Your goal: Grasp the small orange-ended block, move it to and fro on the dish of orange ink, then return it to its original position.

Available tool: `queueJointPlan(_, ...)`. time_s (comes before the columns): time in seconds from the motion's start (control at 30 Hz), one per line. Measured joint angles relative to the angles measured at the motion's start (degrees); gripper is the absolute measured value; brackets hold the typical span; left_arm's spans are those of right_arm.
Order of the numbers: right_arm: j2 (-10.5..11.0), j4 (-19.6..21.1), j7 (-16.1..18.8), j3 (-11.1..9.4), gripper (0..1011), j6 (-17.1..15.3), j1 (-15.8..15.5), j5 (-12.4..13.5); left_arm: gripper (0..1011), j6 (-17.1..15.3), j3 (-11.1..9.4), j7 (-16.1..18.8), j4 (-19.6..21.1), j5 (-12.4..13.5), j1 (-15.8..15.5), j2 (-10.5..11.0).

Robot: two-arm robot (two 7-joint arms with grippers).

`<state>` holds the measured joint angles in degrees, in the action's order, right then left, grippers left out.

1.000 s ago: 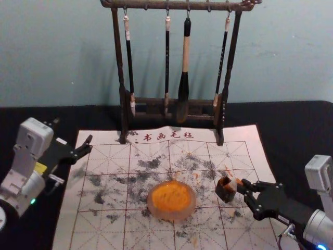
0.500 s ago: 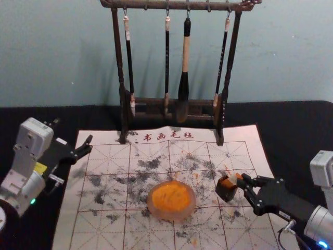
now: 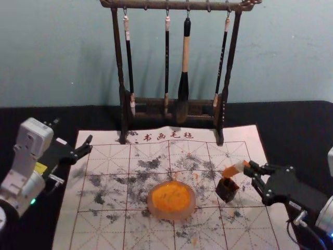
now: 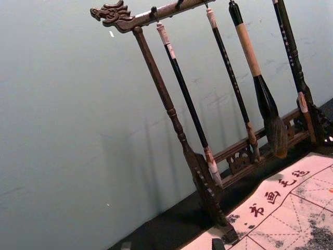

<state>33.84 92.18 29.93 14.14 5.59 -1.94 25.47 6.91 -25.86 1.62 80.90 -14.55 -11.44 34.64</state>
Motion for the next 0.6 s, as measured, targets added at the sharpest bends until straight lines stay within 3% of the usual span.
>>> queueJointPlan(0.27,0.30,0.64,0.85,0.31,80,-0.20,1.06,0.41,1001,0.00,0.00,0.00,0.00,0.00,0.00,0.00)
queueJointPlan(0.6,-0.47,-2.40,3.32,4.97,80,-1.28,6.04,-1.63,1001,0.00,0.00,0.00,0.00,0.00,0.00,0.00)
